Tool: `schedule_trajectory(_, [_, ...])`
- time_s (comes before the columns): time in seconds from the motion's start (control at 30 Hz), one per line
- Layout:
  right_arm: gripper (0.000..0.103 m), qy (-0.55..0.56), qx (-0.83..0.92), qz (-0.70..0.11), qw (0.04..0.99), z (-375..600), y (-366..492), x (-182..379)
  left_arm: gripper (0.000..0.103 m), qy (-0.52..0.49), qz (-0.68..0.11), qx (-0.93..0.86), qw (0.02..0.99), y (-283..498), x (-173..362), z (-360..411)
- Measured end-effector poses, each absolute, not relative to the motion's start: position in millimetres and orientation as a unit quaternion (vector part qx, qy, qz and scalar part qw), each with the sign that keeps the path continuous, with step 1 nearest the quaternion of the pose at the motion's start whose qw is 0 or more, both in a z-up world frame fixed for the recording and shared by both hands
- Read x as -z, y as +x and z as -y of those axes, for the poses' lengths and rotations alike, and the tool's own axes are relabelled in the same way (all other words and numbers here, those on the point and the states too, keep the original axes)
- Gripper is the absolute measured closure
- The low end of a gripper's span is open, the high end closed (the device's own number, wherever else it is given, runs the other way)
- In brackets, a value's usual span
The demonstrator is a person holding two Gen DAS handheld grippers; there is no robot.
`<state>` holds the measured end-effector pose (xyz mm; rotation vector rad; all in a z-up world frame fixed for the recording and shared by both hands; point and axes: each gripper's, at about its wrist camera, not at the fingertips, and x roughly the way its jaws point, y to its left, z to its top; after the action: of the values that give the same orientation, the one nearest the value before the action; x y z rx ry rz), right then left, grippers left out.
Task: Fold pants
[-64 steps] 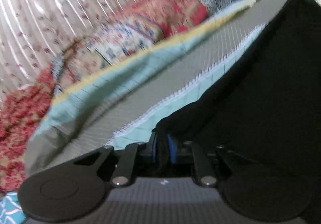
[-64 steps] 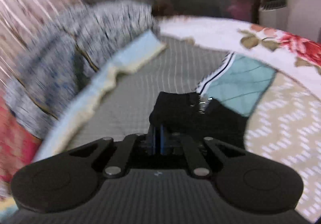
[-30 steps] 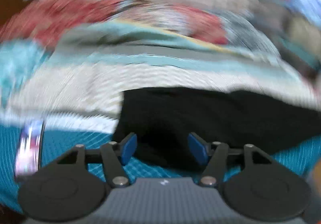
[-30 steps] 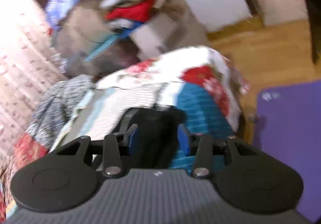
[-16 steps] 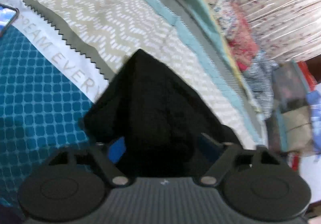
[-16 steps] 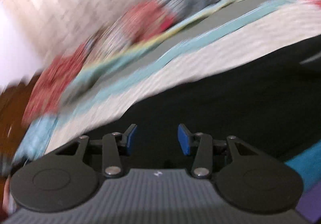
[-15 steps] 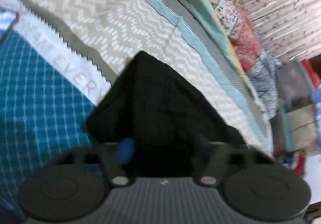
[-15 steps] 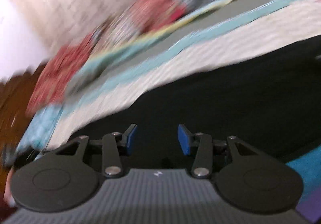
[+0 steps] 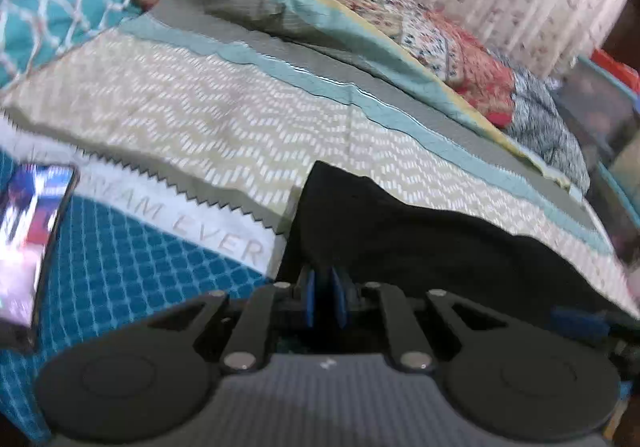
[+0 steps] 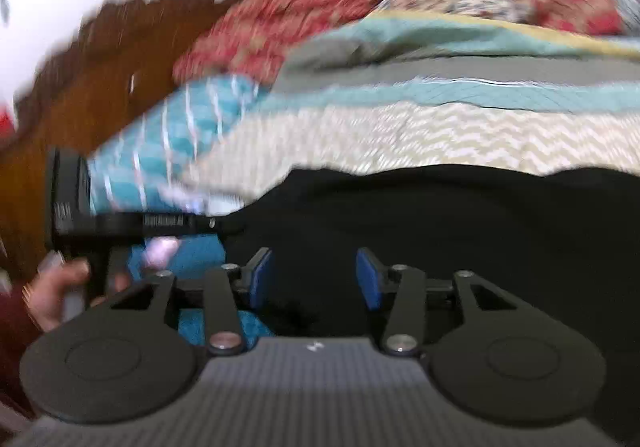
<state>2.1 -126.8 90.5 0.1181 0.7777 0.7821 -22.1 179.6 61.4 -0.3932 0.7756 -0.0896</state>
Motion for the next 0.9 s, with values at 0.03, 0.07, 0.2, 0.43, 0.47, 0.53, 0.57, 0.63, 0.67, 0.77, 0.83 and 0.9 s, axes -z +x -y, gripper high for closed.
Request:
schedule_trajectory(0.03, [0.049, 0.038, -0.384, -0.373, 0.844, 121.0, 0.5, -86.7, 0.093, -0.202, -0.373, 0.045, 0.905, -22.8, -59.6, -182.7])
schedule_trajectory(0.07, [0.043, 0.019, -0.395, -0.377, 0.837, 113.5, 1.4, -82.6, 0.093, -0.213, -0.372, 0.046, 0.902, -22.4, -58.0, -185.0])
schedule_trajectory(0.2, [0.044, -0.042, -0.383, -0.398, 0.833, 93.8, 3.7, -58.7, 0.093, -0.23, -0.368, 0.051, 0.899, -24.1, -59.7, -191.5])
schedule_trajectory(0.43, [0.094, -0.162, -0.271, -0.249, 0.916, 84.4, -22.4, -75.7, 0.093, -0.23, -0.343, 0.066, 0.908, -25.7, -72.2, -188.5])
schedule_trajectory(0.47, [0.094, -0.205, -0.266, -0.217, 0.917, 78.6, -32.5, -72.9, 0.093, -0.227, -0.344, 0.064, 0.909, -25.2, -70.4, -187.0])
schedule_trajectory(0.53, [0.094, -0.272, -0.279, -0.218, 0.895, 66.2, -45.5, -52.3, 0.093, -0.211, -0.357, 0.046, 0.909, -22.5, -63.7, -184.2])
schedule_trajectory(0.57, [0.094, -0.271, -0.301, -0.249, 0.88, 64.3, -49.1, -40.1, 0.093, -0.208, -0.365, 0.037, 0.907, -21.8, -59.6, -184.6])
schedule_trajectory(0.63, [0.091, -0.255, -0.328, -0.292, 0.861, 64.1, -57.8, -23.5, 0.093, -0.217, -0.374, 0.031, 0.901, -23.6, -51.8, -189.5])
schedule_trajectory(0.67, [0.09, -0.258, -0.323, -0.28, 0.867, 64.6, -65.1, -20.3, 0.092, -0.221, -0.381, 0.028, 0.897, -24.8, -48.4, -191.5])
schedule_trajectory(0.77, [0.088, -0.248, -0.323, -0.277, 0.87, 65.8, -64.5, -25.1, 0.087, -0.21, -0.39, 0.021, 0.896, -27.3, -47.5, -190.2])
schedule_trajectory(0.83, [0.076, -0.209, -0.317, -0.298, 0.876, 76.5, -53.6, -33.4, 0.084, -0.2, -0.386, 0.016, 0.9, -30.0, -55.1, -188.7])
schedule_trajectory(0.9, [0.058, -0.154, -0.314, -0.31, 0.884, 95.2, -48.2, -45.1, 0.084, -0.198, -0.371, 0.005, 0.907, -36.0, -66.8, -189.9])
